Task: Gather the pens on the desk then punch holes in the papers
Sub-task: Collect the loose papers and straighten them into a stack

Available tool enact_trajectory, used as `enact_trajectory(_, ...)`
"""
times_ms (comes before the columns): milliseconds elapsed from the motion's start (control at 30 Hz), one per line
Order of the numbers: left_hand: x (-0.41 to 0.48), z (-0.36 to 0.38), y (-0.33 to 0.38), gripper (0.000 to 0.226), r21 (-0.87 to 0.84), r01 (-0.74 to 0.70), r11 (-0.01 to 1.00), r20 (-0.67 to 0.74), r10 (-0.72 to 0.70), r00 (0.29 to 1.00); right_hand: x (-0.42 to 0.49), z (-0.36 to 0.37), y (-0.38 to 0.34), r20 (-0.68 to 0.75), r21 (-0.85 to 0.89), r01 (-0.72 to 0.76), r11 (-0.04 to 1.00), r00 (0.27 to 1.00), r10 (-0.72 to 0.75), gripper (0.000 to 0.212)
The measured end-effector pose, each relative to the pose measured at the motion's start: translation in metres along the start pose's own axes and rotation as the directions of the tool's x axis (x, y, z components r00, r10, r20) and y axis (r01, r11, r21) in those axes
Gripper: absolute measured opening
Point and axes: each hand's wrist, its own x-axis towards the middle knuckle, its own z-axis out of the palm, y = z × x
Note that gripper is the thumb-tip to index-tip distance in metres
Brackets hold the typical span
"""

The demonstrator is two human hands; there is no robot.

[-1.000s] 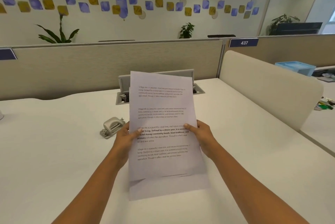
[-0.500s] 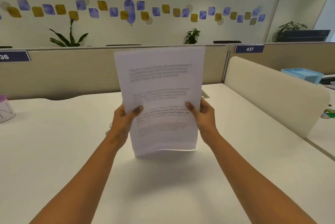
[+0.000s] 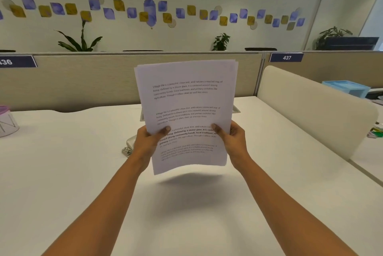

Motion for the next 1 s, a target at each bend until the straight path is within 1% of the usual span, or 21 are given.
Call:
enact_trajectory(100, -0.004, -0.003, -0.007, 0.025, 0.022, 0.039, 0.999, -0.017, -0.039, 0.999, -0.005, -0.003, 0.008, 0.006, 0.016, -0.032, 0.999, 0.999, 0.032, 0.027)
enact_trajectory(233, -0.009, 0.0, -0.015, 0.018, 0.006, 0.062, 0.998, -0.052, -0.062, 0.997, -0.009, -0.003, 0.015, 0.01, 0.023, -0.041, 0.999, 0.999, 0.04, 0.022)
enact_trajectory(333, -0.005, 0.005, -0.007, 0.018, 0.002, 0.041, 0.999, -0.068, -0.041, 0.997, -0.004, 0.001, 0.007, -0.002, 0.004, -0.021, 1.0, 1.0, 0.021, 0.023)
enact_trajectory(467, 0.001, 0.0, 0.005, 0.023, 0.004, -0.005, 1.0, -0.034, 0.005, 0.999, 0.001, 0.0, -0.003, 0.008, 0.034, 0.005, 0.999, 1.0, -0.006, 0.021)
enact_trajectory(600, -0.004, -0.003, -0.007, 0.023, 0.008, 0.051, 0.999, -0.004, -0.051, 0.999, -0.007, -0.004, 0.011, 0.019, 0.02, -0.035, 0.999, 0.999, 0.035, 0.02)
enact_trajectory(767, -0.014, 0.0, -0.026, 0.019, -0.003, 0.109, 0.994, -0.013, -0.109, 0.994, -0.02, -0.005, 0.033, 0.013, 0.011, -0.105, 0.994, 0.994, 0.104, 0.022)
enact_trajectory(867, -0.012, 0.002, -0.022, 0.017, 0.013, 0.089, 0.996, -0.047, -0.088, 0.995, -0.018, -0.003, 0.029, 0.001, 0.009, -0.096, 0.995, 0.995, 0.096, 0.022)
enact_trajectory(933, -0.008, 0.003, -0.014, 0.016, 0.018, 0.056, 0.998, -0.061, -0.055, 0.997, -0.012, 0.001, 0.018, 0.001, 0.01, -0.058, 0.998, 0.998, 0.058, 0.019)
enact_trajectory(1000, -0.005, 0.005, -0.006, 0.022, 0.02, 0.022, 1.0, -0.056, -0.021, 0.998, -0.007, 0.004, 0.008, 0.011, 0.001, -0.014, 1.0, 1.0, 0.014, 0.013)
